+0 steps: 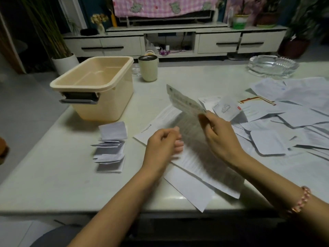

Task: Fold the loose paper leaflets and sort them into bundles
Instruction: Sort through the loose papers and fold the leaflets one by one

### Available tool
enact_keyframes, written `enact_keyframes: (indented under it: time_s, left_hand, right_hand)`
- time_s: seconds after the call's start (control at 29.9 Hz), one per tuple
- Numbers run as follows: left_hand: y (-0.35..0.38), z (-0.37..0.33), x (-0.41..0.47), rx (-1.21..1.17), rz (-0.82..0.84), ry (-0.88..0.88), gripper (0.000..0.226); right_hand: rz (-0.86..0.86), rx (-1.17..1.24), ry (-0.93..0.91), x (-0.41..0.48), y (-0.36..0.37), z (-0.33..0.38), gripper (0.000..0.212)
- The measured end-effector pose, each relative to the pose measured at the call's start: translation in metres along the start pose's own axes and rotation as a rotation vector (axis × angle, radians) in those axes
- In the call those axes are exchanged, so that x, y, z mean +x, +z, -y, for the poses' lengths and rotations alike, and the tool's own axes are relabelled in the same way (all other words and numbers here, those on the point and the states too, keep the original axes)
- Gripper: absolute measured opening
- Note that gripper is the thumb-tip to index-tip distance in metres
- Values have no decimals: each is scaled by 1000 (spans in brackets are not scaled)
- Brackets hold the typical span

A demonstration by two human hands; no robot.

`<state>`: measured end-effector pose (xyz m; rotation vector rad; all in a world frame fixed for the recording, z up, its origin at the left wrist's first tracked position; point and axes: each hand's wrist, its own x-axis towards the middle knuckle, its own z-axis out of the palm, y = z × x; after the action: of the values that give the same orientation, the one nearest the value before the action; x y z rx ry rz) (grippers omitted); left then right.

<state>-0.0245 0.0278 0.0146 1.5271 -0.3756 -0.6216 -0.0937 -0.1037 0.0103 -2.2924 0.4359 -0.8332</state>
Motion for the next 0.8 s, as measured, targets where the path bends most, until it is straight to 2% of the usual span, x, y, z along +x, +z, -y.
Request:
enact_keyframes:
  time_s: [0.07, 0.13, 0.2, 0.27, 0.37, 0.47, 0.6, 0.7, 0.8]
  left_hand:
    - [5, -6, 2, -232, 148, -161, 22]
    - [10, -9, 4, -431, 265, -216, 28]
    - [14, -10, 6, -528, 301, -230, 45]
    - [19, -10, 7, -583, 296, -235, 49]
    - [22, -7, 10, -616, 220, -214, 35]
    - [20, -4, 13, -533, 157, -180, 27]
    - [16, -6, 13, -374, 150, -162, 24]
    - [14, -7, 8, -283, 216, -156, 24]
    - [12, -6, 6, -218, 249, -144, 28]
  right_hand:
    - [-22, 337, 79, -7, -4, 17, 23]
    - [13, 657, 231, -17, -8, 27, 23]
    - [31, 882, 434, -24, -10, 30, 21]
    - [42, 1000, 571, -25, -12, 30, 19]
    - [48, 985, 606, -23, -13, 30, 19]
    - [-7, 745, 579, -19, -19, 25, 13]
    - [-94, 537, 514, -13, -29, 13, 23]
    - [21, 529, 535, -10, -34, 7, 34]
    - [199, 644, 604, -9, -34, 10, 27]
